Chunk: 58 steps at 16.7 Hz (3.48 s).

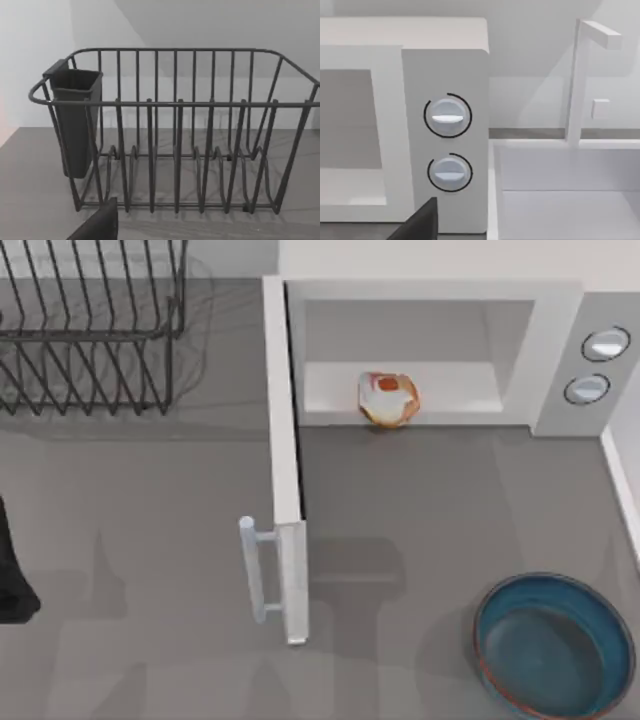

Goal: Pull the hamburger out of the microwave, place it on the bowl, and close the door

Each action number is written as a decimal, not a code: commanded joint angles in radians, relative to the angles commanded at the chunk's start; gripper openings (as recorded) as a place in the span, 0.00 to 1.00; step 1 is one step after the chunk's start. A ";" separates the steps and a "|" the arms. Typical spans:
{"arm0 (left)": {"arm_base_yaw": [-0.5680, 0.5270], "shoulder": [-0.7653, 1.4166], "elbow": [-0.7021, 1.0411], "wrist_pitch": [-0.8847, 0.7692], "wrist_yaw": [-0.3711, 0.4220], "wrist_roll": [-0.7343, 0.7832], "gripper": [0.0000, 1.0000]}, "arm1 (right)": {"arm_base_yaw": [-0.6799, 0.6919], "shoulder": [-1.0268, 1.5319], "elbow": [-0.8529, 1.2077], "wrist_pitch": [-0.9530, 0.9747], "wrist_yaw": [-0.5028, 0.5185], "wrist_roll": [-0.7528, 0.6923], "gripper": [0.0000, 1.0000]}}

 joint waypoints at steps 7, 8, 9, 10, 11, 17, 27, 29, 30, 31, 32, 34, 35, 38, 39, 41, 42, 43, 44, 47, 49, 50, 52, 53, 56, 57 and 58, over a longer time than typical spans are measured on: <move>0.000 0.000 0.000 0.000 0.000 0.000 1.00 | 0.000 0.000 0.000 0.000 0.000 0.000 1.00; 0.000 0.000 0.000 0.000 0.000 0.000 1.00 | 0.000 0.000 0.000 0.000 0.000 0.000 1.00; 0.000 0.000 0.000 0.000 0.000 0.000 1.00 | 0.000 0.000 0.000 0.000 0.000 0.000 1.00; 0.000 0.000 0.000 0.000 0.000 0.000 1.00 | 0.000 0.000 0.000 0.000 0.000 0.000 1.00; 0.000 0.000 0.000 0.000 0.000 0.000 1.00 | 0.000 0.000 0.000 0.000 0.000 0.000 1.00; 0.000 0.000 0.000 0.000 0.000 0.000 1.00 | 0.000 0.000 0.000 0.000 0.000 0.000 1.00; 0.000 0.000 0.000 0.000 0.000 0.000 1.00 | 0.015 0.058 0.027 0.020 0.015 0.006 1.00; 0.000 0.000 0.000 0.000 0.000 0.000 1.00 | 0.038 0.145 0.067 0.051 0.037 0.016 1.00; 0.000 0.000 0.000 0.000 0.000 0.000 1.00 | 0.053 0.203 0.094 0.071 0.052 0.023 1.00; 0.000 0.000 0.000 0.000 0.000 0.000 1.00 | 0.069 0.268 0.124 0.093 0.069 0.030 1.00; 0.000 0.000 0.000 0.000 0.000 0.000 1.00 | 0.088 0.339 0.158 0.118 0.087 0.038 1.00; 0.000 0.000 0.000 0.000 0.000 0.000 1.00 | 0.130 0.501 0.233 0.175 0.129 0.057 1.00; 0.000 0.000 0.000 0.000 0.000 0.000 1.00 | 0.154 0.591 0.275 0.206 0.152 0.067 1.00; 0.000 0.000 0.000 0.000 0.000 0.000 1.00 | 0.230 0.881 0.411 0.307 0.226 0.099 1.00; 0.000 0.000 0.000 0.000 0.000 0.000 1.00 | 0.257 0.984 0.460 0.343 0.253 0.111 1.00; 0.000 0.000 0.000 0.000 0.000 0.000 1.00 | 0.312 1.194 0.559 0.417 0.307 0.135 1.00; 0.000 0.000 0.000 0.000 0.000 0.000 1.00 | 0.340 1.300 0.609 0.454 0.334 0.147 1.00; 0.000 0.000 0.000 0.000 0.000 0.000 1.00 | 0.367 1.406 0.659 0.491 0.362 0.159 1.00; 0.000 0.000 0.000 0.000 0.000 0.000 1.00 | 0.395 1.511 0.708 0.528 0.389 0.170 1.00; 0.000 0.000 0.000 0.000 0.000 0.000 1.00 | 0.475 1.813 0.852 0.634 0.466 0.204 1.00; 0.000 0.000 0.000 0.000 0.000 0.000 1.00 | 0.524 1.999 0.940 0.700 0.514 0.225 1.00; 0.000 0.000 0.000 0.000 0.000 0.000 1.00 | 0.546 2.084 0.981 0.729 0.536 0.235 1.00; 0.000 0.000 0.000 0.000 0.000 0.000 1.00 | 0.587 2.237 1.054 0.784 0.576 0.252 1.00; 0.000 0.000 0.000 0.000 0.000 0.000 1.00 | 0.605 2.304 1.086 0.807 0.593 0.259 1.00; 0.000 0.000 0.000 0.000 0.000 0.000 1.00 | 0.645 2.455 1.159 0.861 0.632 0.276 1.00; 0.000 0.000 0.000 0.000 0.000 0.000 1.00 | 0.654 2.488 1.175 0.872 0.641 0.280 1.00; 0.000 0.000 0.000 0.000 0.000 0.000 1.00 | 0.660 2.511 1.186 0.880 0.647 0.282 1.00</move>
